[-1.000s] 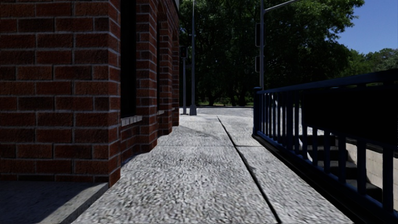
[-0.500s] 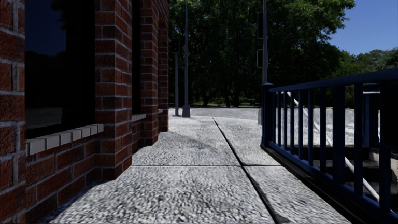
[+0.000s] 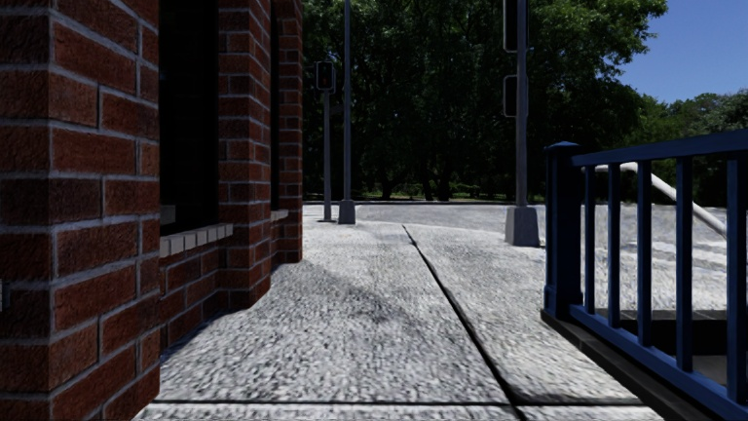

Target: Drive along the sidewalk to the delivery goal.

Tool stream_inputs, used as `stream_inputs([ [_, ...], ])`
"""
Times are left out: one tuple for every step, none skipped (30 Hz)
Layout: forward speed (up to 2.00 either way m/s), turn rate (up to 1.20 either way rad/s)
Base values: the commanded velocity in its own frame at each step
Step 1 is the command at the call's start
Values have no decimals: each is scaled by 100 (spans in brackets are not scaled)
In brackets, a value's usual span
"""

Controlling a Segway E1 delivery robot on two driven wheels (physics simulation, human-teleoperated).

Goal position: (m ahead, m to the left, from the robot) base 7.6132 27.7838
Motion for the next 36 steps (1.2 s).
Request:
stream_inputs([
  [200, 0],
  [200, 0],
  [200, 0],
  [200, 0],
  [200, 0],
  [200, 0],
  [200, 0],
  [200, 0],
  [200, 0],
  [200, 0],
  [200, 0],
  [200, 0],
  [200, 0],
  [200, 0],
  [200, 0],
  [200, 0],
  [200, 0],
  [198, 0],
  [182, 0],
  [164, 0],
  [164, 0],
  [157, 0],
  [155, 0],
  [155, 0],
  [154, 0],
  [154, 0],
  [154, 0],
  [154, 0],
  [154, 0],
  [154, 0],
  [154, 0],
  [154, 0],
  [154, 0],
  [154, 0],
  [154, 0],
  [154, 0],
])
